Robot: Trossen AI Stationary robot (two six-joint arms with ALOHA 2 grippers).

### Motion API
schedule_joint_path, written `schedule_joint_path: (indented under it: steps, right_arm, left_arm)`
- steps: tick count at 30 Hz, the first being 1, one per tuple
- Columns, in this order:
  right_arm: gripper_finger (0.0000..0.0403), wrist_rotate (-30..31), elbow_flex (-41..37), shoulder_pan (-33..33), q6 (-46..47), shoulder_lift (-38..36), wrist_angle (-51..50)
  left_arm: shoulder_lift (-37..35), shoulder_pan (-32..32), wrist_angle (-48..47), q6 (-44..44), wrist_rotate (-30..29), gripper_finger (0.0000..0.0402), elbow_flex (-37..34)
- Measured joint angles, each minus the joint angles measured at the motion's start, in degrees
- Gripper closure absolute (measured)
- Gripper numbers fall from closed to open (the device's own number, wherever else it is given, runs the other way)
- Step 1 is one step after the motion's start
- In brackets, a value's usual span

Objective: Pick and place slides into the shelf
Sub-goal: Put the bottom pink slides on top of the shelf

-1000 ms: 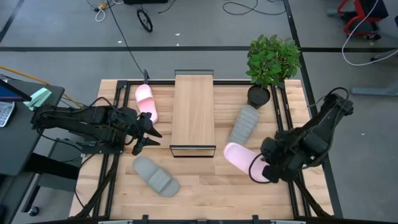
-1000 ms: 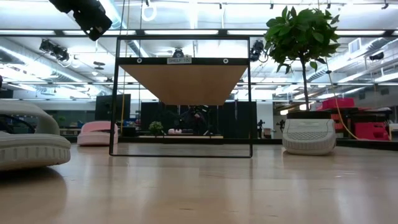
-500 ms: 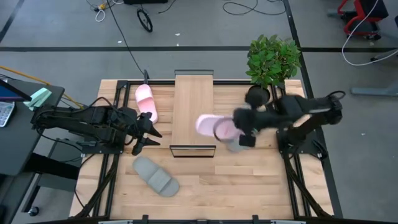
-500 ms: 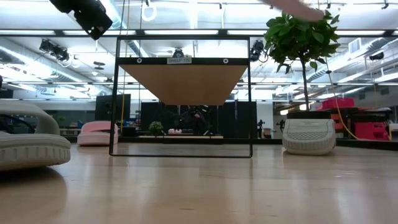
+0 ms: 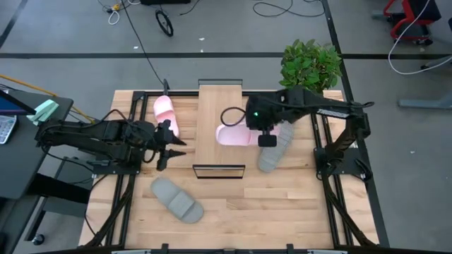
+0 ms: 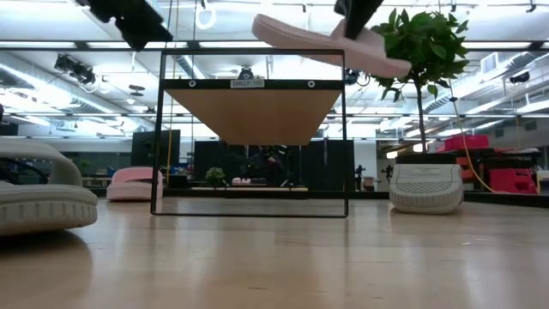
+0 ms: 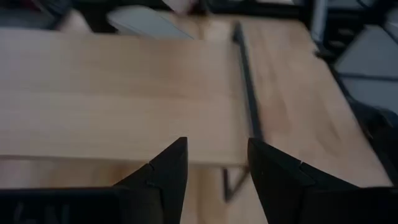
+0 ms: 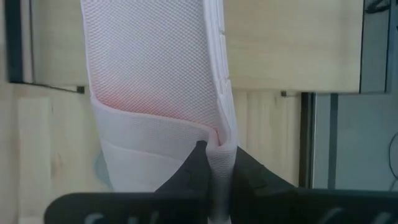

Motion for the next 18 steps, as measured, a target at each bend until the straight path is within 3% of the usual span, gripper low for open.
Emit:
schedule_joint_path:
  steps: [8,18]
  right_arm:
    - [0.0375,-7.12,0.0,-5.32,-7.19,1.89,3.83]
    - [0.0375,-14.96,2.96,-8.17,-1.64,6.83,0.56]
  left_arm:
    - [-0.96,0.0,10.64,-1.88,-9.29,0.023,-1.43]
    - [-9.14,-0.02,12.91,-6.15,-14.25,0.023,-7.53]
